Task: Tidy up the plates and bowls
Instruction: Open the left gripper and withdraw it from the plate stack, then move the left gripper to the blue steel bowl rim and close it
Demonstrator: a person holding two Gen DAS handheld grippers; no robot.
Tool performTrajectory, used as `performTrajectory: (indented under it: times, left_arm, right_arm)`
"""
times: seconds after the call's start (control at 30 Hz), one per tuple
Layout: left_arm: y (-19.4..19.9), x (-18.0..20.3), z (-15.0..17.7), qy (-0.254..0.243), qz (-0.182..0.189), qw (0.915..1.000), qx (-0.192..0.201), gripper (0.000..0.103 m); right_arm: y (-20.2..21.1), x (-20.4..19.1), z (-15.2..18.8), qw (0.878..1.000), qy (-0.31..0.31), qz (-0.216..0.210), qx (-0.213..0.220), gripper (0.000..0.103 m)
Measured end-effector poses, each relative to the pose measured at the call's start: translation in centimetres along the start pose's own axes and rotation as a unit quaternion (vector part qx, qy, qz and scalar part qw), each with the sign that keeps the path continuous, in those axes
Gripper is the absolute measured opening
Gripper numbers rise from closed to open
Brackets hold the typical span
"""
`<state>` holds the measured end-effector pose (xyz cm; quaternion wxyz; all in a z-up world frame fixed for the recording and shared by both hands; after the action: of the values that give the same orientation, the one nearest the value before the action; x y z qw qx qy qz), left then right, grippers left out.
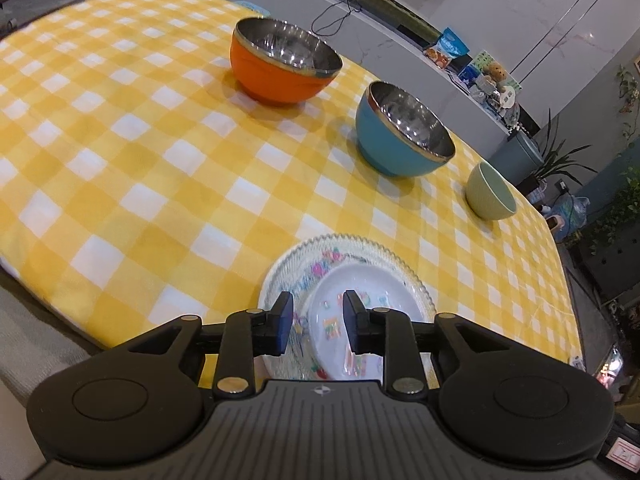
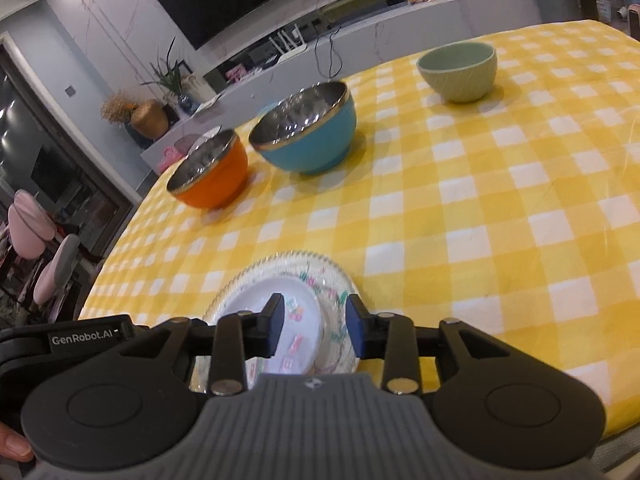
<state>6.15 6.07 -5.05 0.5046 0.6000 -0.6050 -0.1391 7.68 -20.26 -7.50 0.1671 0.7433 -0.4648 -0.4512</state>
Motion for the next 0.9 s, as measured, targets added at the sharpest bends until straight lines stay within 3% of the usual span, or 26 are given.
performTrajectory:
  times: [0.2, 0.47, 0.67, 0.9]
  left_arm:
    - [0.4, 1.8, -2.3, -0.021, -0.001, 0.9997, 0.016, 0.033]
    - [0.0, 5.6, -7.6, -0.057, 0.011, 0.9971, 0.049, 0.039]
    - [-2.5, 6.9, -11.0, -0.071, -0.004, 0.9955, 0.062, 0.042]
    - [-6.5, 6.8, -13.1, -0.081, -0.034, 0.9946, 0.055, 0.042]
  right_arm:
    - [0.5, 0.0, -1.8, 0.999, -0.004, 0.030, 0.016, 0.034]
    - [0.5, -0.9, -7.2, 0.997, 0.021, 0.056, 0.046, 0.034]
    - [-1.6, -1.2, -11.7, 0.995, 0.021, 0.073, 0.061, 0.034]
    - [-5.6, -0.6, -14.8, 0.993, 0.017, 0.105, 0.044, 0.034]
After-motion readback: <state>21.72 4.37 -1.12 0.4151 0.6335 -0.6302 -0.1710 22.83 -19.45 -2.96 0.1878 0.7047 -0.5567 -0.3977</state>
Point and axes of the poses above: each gripper's, at about its wrist camera, not at the fingertips, and y roughly against the way its jaws point, x to its right, z to its underside, the point moved 3 cm from there along -y, roughly the way its jaws point, and after that the axes turned 4 degrees about -x, right-handed, at the moved point
